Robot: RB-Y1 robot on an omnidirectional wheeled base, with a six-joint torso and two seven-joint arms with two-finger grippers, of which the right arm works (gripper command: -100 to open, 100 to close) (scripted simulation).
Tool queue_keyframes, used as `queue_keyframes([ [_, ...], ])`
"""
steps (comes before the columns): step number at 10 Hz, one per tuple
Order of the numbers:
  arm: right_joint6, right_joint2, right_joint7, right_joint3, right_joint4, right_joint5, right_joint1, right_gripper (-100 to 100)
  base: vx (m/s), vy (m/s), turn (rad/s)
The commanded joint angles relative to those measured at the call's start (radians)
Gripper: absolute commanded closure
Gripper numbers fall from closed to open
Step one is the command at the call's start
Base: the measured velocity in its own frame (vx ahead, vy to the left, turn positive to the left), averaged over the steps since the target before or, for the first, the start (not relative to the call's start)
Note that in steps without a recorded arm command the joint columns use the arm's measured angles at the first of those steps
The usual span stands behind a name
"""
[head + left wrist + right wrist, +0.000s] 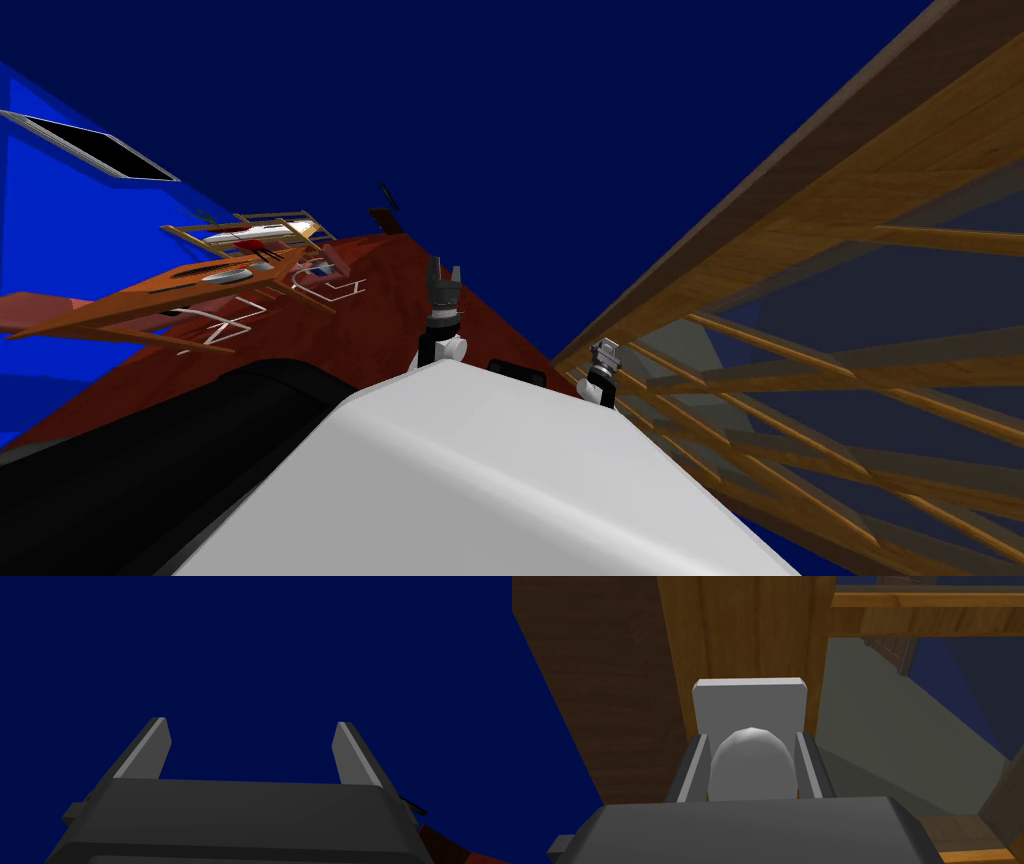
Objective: Pull the door open
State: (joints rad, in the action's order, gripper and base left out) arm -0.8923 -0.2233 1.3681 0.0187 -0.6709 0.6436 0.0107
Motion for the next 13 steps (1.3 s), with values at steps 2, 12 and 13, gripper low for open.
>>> queue_keyframes([
  [2,0.001,-0.016,0.027,-0.022,-0.004,-0.011,-0.009,100,-0.142,0.043,0.101],
  [12,0.002,-0.084,0.142,-0.124,-0.02,-0.061,-0.044,100,-0.198,0.002,0.095],
  [13,0.001,-0.088,0.15,-0.133,-0.023,-0.066,-0.047,100,-0.216,-0.005,0.081],
])
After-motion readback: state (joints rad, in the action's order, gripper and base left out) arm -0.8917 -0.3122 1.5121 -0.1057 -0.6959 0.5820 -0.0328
